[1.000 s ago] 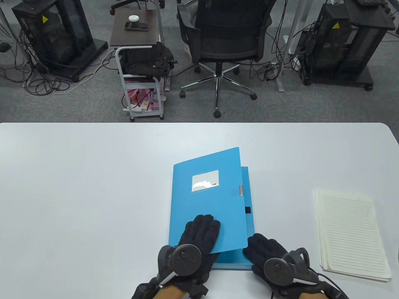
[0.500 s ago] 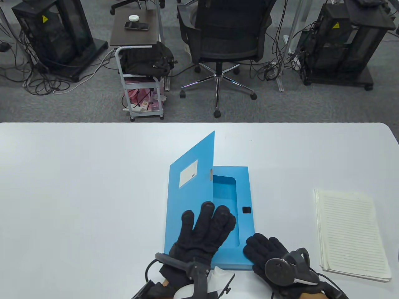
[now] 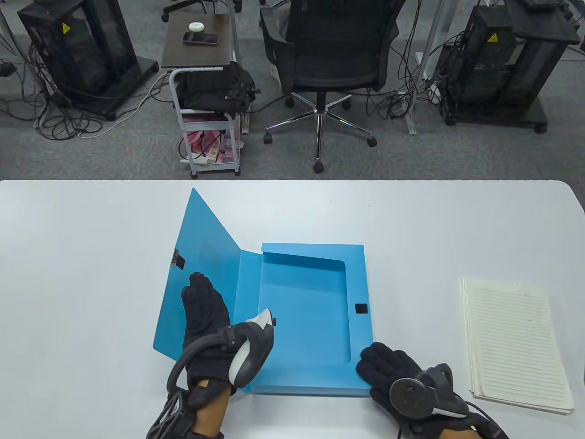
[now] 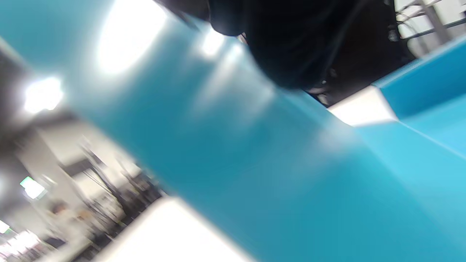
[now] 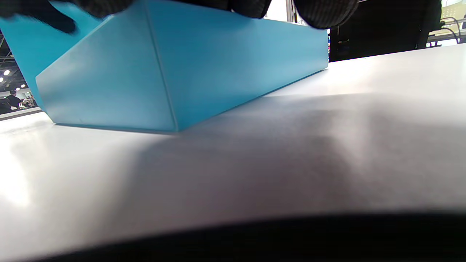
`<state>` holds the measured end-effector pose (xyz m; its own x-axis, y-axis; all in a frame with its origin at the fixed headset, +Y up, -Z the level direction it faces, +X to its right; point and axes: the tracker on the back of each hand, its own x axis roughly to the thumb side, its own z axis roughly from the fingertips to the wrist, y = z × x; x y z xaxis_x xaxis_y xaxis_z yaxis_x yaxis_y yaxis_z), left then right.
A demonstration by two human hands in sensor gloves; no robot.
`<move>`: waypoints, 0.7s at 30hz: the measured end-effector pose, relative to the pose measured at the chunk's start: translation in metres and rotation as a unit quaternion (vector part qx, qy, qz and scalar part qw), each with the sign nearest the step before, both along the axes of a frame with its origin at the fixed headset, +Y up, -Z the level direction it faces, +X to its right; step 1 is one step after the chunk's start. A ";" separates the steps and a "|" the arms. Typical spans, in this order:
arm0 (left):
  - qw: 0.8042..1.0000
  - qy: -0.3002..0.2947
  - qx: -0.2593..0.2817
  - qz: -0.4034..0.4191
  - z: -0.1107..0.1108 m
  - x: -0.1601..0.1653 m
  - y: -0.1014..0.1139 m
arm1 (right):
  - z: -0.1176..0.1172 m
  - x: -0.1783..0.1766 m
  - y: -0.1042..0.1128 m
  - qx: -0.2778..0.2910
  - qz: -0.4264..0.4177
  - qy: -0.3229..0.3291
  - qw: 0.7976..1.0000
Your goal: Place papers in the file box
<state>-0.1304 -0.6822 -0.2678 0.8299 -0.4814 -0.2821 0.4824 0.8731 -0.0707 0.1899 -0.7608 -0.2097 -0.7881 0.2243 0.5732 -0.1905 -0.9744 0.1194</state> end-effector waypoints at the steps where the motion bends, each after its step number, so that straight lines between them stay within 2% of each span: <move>1: 0.999 -0.005 -0.007 0.043 -0.005 -0.002 -0.011 | 0.000 0.000 0.000 -0.001 -0.002 0.001 1.000; 3: 0.990 0.025 -0.034 0.134 -0.014 -0.008 -0.031 | -0.001 0.001 -0.001 -0.005 -0.011 0.004 1.000; 5: 0.965 0.042 -0.087 0.245 -0.024 -0.020 -0.046 | -0.002 0.002 -0.001 -0.010 -0.021 0.004 1.000; 6: 0.944 0.069 -0.106 0.306 -0.028 -0.028 -0.056 | -0.001 0.002 -0.001 -0.012 -0.025 0.000 1.000; 8: 0.925 0.096 -0.127 0.344 -0.032 -0.040 -0.068 | 0.000 0.001 -0.001 -0.006 -0.021 -0.002 1.000; 11: 0.905 0.106 -0.153 0.384 -0.034 -0.059 -0.087 | -0.001 0.002 -0.002 -0.006 -0.025 -0.003 1.000; 13: 0.868 0.105 -0.176 0.453 -0.035 -0.074 -0.099 | -0.003 0.004 -0.004 -0.030 -0.040 -0.001 0.999; 14: 0.843 0.110 -0.178 0.495 -0.035 -0.082 -0.106 | -0.003 0.005 -0.005 -0.041 -0.048 -0.001 0.998; 16: 0.808 0.106 -0.185 0.550 -0.033 -0.091 -0.116 | -0.003 0.005 -0.005 -0.037 -0.047 -0.002 0.998; 17: 0.802 0.103 -0.185 0.559 -0.030 -0.093 -0.118 | -0.003 0.004 -0.004 -0.033 -0.044 -0.004 0.998; 19: 0.808 0.087 -0.175 0.556 -0.027 -0.094 -0.123 | -0.002 0.003 -0.004 -0.027 -0.039 -0.005 0.999; 21: 0.796 0.090 -0.186 0.568 -0.025 -0.095 -0.125 | 0.000 0.003 -0.004 -0.024 -0.040 -0.009 0.999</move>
<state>-0.2251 -0.8076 -0.2930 0.7514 0.4739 -0.4591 -0.6519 0.6408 -0.4056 0.1932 -0.7648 -0.2098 -0.7767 0.3149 0.5455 -0.2709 -0.9489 0.1620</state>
